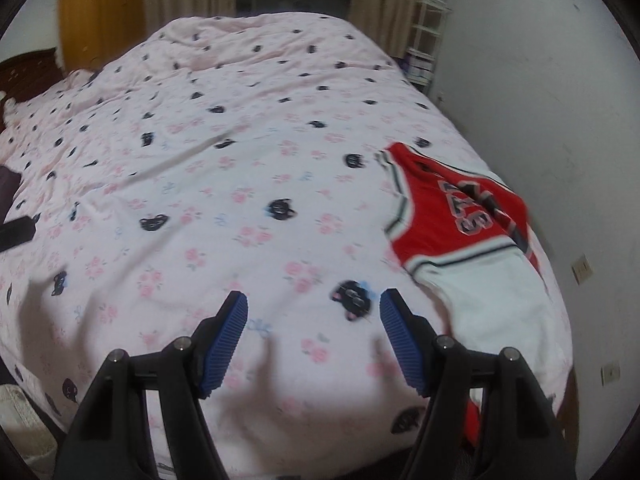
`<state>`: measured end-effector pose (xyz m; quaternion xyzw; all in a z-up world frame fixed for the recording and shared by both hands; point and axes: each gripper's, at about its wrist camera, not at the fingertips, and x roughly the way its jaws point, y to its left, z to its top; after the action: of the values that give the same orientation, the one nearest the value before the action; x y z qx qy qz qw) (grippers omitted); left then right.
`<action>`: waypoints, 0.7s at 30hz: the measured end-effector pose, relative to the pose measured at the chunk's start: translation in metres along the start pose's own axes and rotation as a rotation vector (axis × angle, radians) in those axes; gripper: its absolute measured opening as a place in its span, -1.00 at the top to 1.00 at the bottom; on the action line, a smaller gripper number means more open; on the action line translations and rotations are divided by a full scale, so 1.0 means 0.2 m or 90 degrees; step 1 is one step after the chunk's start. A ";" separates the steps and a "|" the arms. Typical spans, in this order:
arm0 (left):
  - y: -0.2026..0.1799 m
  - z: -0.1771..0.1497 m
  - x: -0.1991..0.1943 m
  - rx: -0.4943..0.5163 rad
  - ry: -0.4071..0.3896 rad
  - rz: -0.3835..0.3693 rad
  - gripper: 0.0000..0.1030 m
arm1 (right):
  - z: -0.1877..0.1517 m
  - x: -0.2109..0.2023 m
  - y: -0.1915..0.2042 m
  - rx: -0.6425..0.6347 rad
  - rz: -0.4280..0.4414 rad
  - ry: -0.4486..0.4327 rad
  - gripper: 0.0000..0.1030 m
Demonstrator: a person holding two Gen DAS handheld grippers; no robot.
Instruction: Fold clothes
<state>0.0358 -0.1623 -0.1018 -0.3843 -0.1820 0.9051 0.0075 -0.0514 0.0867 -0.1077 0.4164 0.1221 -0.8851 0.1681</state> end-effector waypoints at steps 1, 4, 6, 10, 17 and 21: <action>-0.06 0.00 0.01 0.015 0.002 -0.004 -0.36 | -0.01 -0.01 -0.03 0.013 -0.006 0.002 -0.37; -0.25 0.00 0.04 0.062 0.007 -0.014 -0.36 | -0.04 -0.06 -0.10 0.050 -0.022 0.007 -0.39; -0.36 -0.01 0.04 0.092 0.007 -0.019 -0.36 | -0.06 -0.09 -0.15 0.064 -0.026 0.005 -0.48; -0.47 -0.03 0.04 0.118 0.015 -0.012 -0.36 | -0.09 -0.16 -0.20 0.080 -0.028 -0.006 -0.54; -0.49 -0.08 0.04 0.121 0.030 0.019 -0.36 | -0.08 -0.21 -0.15 0.085 -0.006 -0.014 -0.54; -0.40 -0.09 -0.04 0.089 0.024 0.065 -0.37 | -0.06 -0.23 0.00 0.062 0.025 -0.018 -0.54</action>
<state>0.0446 -0.0823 -0.0812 -0.4088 -0.0980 0.9073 -0.0084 -0.0169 0.1001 -0.0793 0.4138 0.0683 -0.8924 0.1667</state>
